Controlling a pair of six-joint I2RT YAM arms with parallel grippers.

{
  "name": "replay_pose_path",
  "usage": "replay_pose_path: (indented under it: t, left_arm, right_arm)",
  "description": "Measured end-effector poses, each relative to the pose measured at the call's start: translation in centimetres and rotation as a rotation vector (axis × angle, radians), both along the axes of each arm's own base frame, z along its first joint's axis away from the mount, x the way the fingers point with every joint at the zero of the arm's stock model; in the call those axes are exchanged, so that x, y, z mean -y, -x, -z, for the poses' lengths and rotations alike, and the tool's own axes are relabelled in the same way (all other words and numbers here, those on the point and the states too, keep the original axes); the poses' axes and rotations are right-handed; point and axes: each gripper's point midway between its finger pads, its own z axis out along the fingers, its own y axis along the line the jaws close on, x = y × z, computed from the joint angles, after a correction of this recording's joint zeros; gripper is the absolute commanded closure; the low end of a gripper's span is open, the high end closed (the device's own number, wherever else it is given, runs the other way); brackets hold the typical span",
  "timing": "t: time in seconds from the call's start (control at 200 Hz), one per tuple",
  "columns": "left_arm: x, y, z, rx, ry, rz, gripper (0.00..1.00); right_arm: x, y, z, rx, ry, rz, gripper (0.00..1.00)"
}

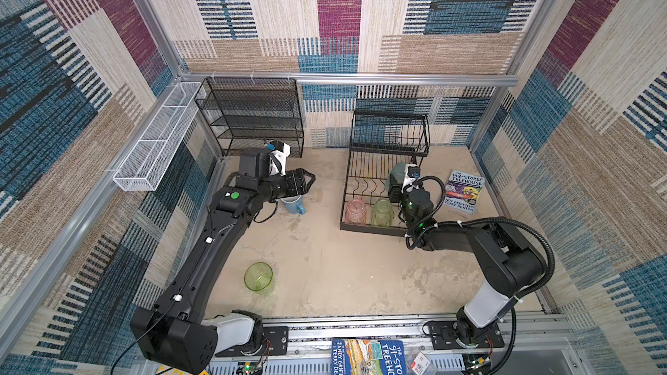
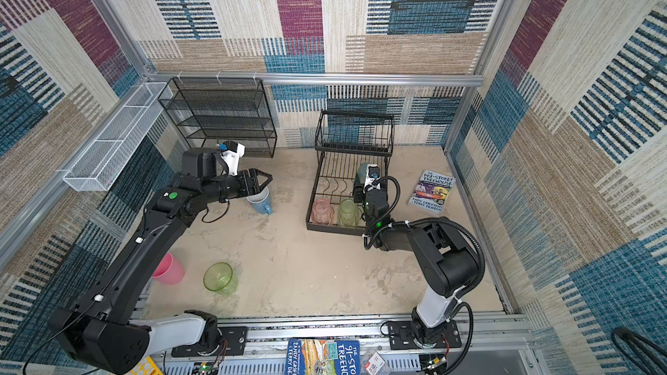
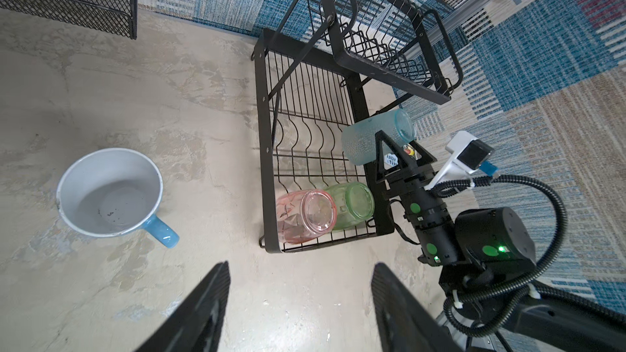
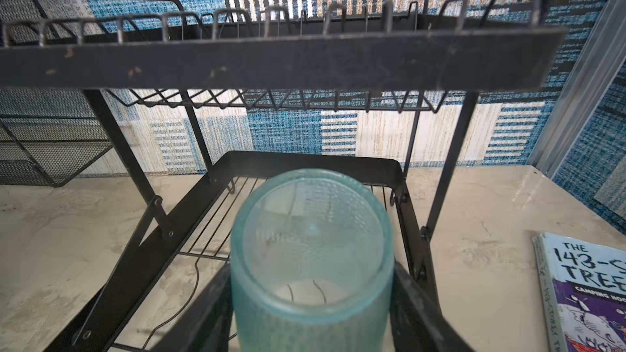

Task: Load cups into a dish rack
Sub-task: Place the cup upside down at the dish rack.

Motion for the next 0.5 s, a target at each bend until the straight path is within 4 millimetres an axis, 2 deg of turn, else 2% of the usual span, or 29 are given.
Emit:
replay_pose_path:
  t: [0.501]
  left_arm:
    - [-0.3,-0.4,0.5,-0.017,0.030,-0.009,0.32]
  right_arm:
    - [-0.5,-2.2,1.9,-0.024,0.055,0.008,0.57]
